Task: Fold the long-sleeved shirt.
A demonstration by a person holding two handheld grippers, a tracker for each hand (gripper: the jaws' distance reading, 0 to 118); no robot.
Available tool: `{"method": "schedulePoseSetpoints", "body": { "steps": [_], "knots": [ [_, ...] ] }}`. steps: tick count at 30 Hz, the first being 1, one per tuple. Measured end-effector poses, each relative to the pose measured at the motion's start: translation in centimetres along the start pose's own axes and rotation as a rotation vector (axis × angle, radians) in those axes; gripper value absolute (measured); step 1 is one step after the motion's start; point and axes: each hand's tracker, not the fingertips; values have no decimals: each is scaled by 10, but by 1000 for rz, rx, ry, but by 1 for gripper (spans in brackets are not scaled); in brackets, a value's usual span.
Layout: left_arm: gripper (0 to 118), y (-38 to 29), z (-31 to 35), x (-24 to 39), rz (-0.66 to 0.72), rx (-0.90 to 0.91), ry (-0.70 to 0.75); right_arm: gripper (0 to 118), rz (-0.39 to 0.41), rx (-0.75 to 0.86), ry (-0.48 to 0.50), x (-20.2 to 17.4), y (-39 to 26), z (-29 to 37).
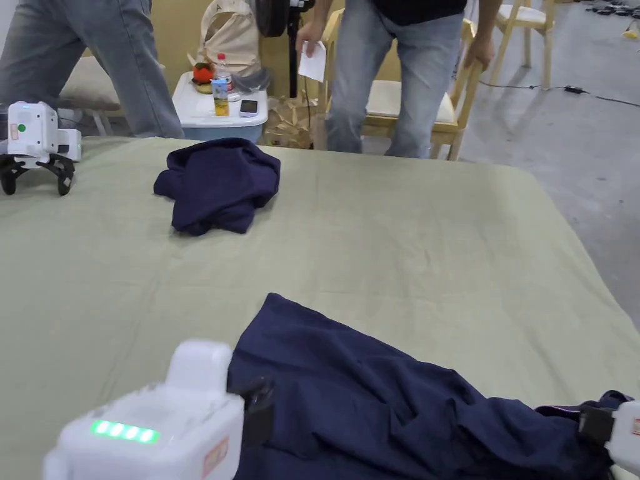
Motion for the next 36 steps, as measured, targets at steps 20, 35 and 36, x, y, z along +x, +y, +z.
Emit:
{"method": "schedulePoseSetpoints", "body": {
  "steps": [20,35,36],
  "knots": [
    [61,77,-237,-22,-86,-296,100,13,156,45,2,-11,-1,-6],
    [0,147,-44,2,-36,2,109,13,161,247,112,-34,44,117],
    [0,159,-21,2,-20,42,117,13,166,276,139,-39,53,136]
  ]
}}
